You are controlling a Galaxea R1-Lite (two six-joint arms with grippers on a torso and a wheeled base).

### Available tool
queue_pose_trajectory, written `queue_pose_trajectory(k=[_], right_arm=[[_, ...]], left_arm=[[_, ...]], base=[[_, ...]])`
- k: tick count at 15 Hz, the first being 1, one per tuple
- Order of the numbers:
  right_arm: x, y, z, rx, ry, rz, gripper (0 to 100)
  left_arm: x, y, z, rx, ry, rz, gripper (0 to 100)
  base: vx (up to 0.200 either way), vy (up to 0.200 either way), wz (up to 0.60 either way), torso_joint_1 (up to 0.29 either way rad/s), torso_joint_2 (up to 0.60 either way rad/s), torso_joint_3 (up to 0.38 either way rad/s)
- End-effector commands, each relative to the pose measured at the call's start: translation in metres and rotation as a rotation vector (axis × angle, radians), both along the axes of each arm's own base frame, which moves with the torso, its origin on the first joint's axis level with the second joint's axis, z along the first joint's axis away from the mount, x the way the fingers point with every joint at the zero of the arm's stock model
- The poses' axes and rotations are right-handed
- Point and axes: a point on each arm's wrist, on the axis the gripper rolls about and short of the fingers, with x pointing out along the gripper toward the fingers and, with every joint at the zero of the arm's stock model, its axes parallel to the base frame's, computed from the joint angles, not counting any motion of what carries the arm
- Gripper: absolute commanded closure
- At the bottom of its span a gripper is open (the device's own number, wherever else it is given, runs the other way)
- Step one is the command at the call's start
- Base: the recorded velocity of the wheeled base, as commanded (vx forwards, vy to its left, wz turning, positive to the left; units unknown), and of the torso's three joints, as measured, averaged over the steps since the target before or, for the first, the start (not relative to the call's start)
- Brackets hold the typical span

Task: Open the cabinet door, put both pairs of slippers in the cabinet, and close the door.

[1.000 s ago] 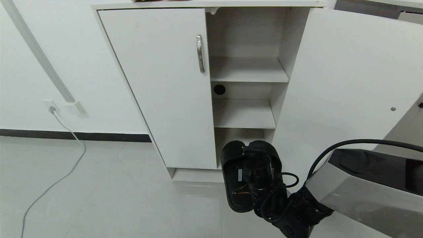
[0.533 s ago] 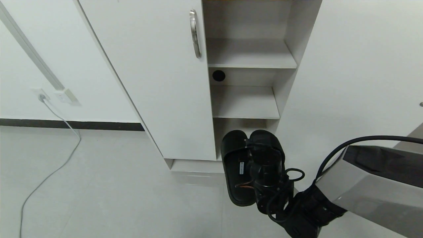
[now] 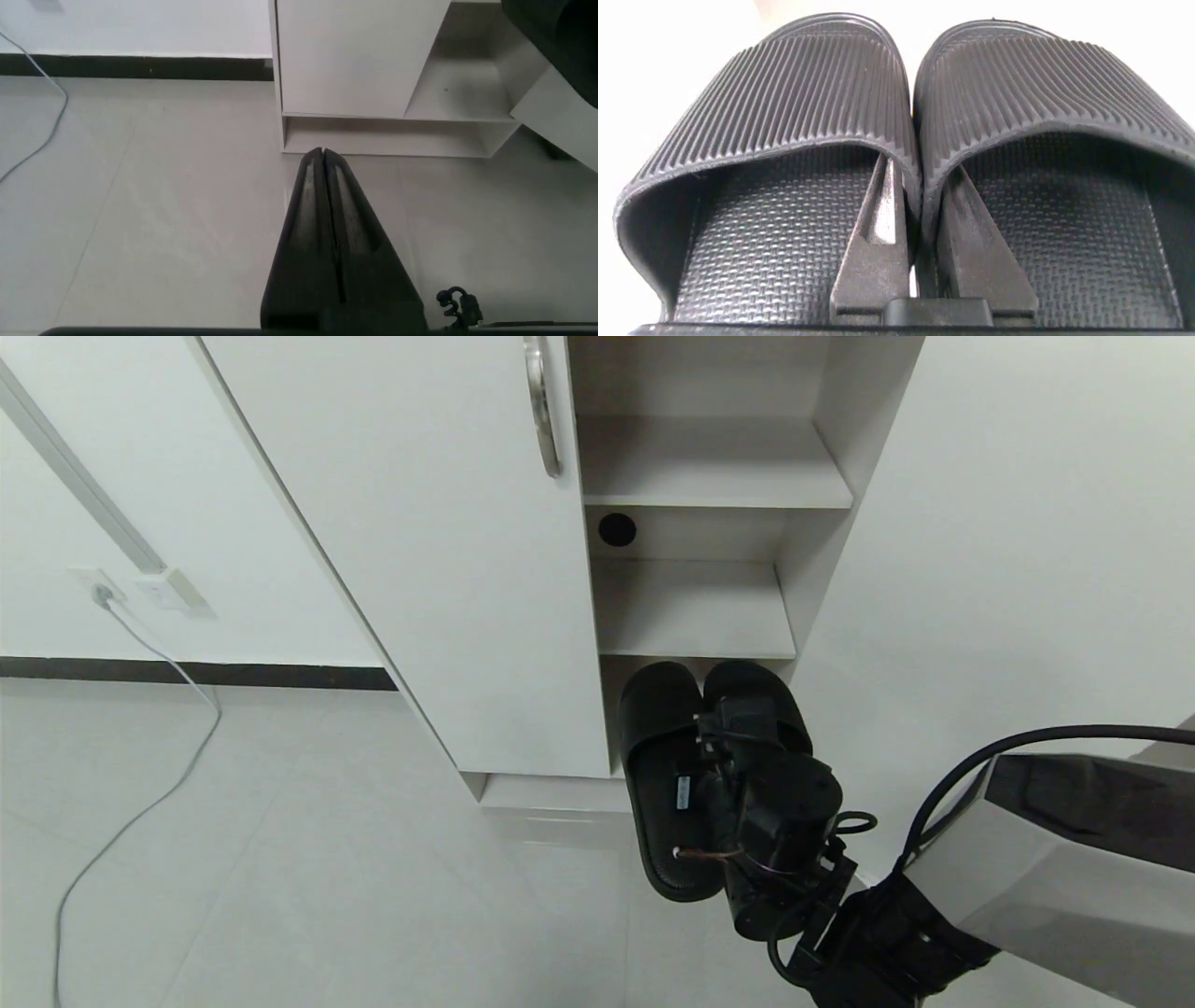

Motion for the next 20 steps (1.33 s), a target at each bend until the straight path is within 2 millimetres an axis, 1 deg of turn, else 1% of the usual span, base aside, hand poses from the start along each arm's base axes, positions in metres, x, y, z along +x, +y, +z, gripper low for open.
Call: queue_pose_trajectory(k=[1,4,16,17,20], right_arm=[[0.004,0.0,-0.001,0.005,0.002,-0.011,100],[0.007,-0.001,-0.004,0.005,0.029,-0.015,100],[0.008,-0.003,-0.005,0.008,0.038,-0.029,100],[0.008,-0.004,-0.006,0.006,0.041,-0.031,100],[0.022,-0.008,-0.015,-0.001,0.047,-0.063,100]], left_arm=[[0.0,0.0,0.0,0.0,0.002,-0.001,100],[0.0,0.0,0.0,-0.001,0.002,-0.001,100],[0.0,0.0,0.0,-0.001,0.002,0.0,100],[0.0,0.0,0.0,-0.001,0.002,0.0,100],[0.0,0.0,0.0,-0.001,0.002,-0.001,100]], base=[[0.0,0.0,0.0,0.0,0.0,0.0],[0.0,0.0,0.0,0.0,0.0,0.0],[0.2,0.0,0.0,0.001,0.0,0.002],[0.0,0.0,0.0,0.0,0.0,0.0],[0.0,0.0,0.0,0.0,0.0,0.0]])
